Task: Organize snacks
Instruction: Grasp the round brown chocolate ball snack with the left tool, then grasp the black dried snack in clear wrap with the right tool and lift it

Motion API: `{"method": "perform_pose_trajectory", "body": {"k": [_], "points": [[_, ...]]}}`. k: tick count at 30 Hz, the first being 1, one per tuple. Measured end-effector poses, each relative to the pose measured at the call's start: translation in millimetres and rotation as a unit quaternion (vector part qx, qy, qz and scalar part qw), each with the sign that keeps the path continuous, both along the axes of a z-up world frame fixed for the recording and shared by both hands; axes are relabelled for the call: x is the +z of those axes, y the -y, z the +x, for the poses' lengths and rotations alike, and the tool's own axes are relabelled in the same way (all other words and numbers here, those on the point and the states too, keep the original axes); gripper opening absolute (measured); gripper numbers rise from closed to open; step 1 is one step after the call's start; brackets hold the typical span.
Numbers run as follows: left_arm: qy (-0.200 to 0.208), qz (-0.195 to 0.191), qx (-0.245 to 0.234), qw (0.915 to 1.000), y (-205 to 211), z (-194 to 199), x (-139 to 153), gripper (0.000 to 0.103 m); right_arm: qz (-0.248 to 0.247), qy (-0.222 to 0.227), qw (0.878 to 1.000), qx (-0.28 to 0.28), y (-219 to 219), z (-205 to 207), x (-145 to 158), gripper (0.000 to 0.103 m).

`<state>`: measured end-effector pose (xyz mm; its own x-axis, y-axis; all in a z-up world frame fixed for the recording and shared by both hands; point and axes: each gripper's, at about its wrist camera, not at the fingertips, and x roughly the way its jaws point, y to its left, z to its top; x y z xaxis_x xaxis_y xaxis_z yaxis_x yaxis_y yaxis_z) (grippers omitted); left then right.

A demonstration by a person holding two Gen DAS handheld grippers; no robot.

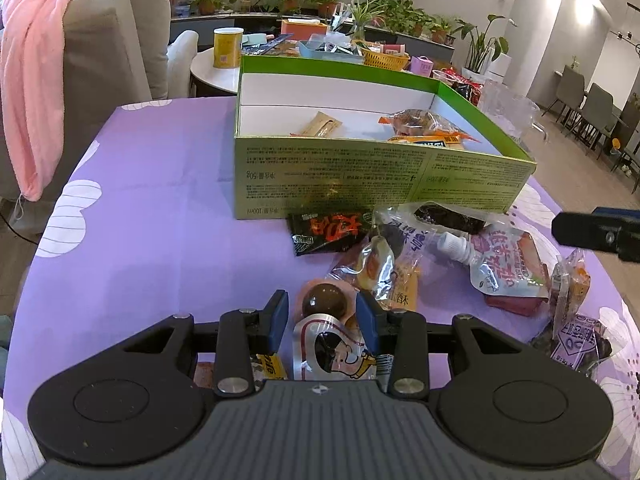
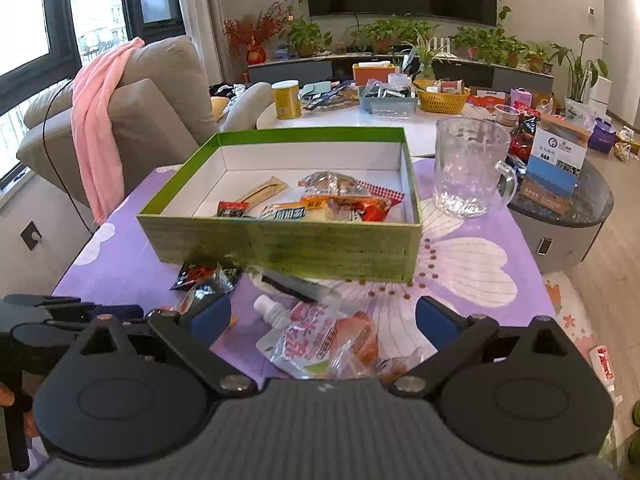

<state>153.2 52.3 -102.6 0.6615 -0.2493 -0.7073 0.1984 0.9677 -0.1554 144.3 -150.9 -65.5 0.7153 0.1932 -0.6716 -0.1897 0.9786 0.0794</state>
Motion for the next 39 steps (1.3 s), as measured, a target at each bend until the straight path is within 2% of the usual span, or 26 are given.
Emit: {"method": "perform_pose_trajectory", "body": {"k": [10, 12, 13, 16, 22, 29, 32, 39], "points": [[0.002, -0.011, 0.003, 0.9999, -0.9, 2.7, -2.2, 0.036, -0.002, -0.016, 1.000, 0.009, -9.2, 1.4, -9.5, 0.061], [0.003, -0.020, 0.005, 0.9998, -2.7, 3.0, -3.0, 0.035, -0.001, -0.018, 1.000, 0.009, -10.1, 2.4, -10.9, 0.061], [0.002, -0.027, 0.005, 0.9996, -4.0, 2.8, -3.6, 0.030, -0.001, -0.019, 1.000, 0.008, -10.6, 2.9, -11.6, 0.061], [0.002, -0.049, 0.015, 0.9987, -9.0, 1.4, -5.6, 0.029, 0.000, -0.021, 1.000, 0.003, -12.7, 6.0, -15.1, 0.061], [0.022, -0.052, 0.030, 0.9980, -13.2, -7.2, -0.8, 0.027, 0.000, -0.030, 0.999, -0.012, -22.0, 16.2, -23.1, 0.062], [0.038, -0.063, 0.047, 0.9962, -25.9, -12.6, 9.4, 0.027, -0.012, -0.043, 0.998, -0.055, -42.9, 34.0, -37.1, 0.062], [0.040, -0.068, 0.048, 0.9957, -31.5, -12.7, 10.6, 0.027, -0.014, -0.022, 0.997, -0.077, -49.6, 37.4, -39.0, 0.062], [0.043, -0.080, 0.050, 0.9946, -41.1, -10.5, 10.1, 0.027, -0.023, -0.020, 0.996, -0.086, -65.8, 54.9, -49.2, 0.062]]}}
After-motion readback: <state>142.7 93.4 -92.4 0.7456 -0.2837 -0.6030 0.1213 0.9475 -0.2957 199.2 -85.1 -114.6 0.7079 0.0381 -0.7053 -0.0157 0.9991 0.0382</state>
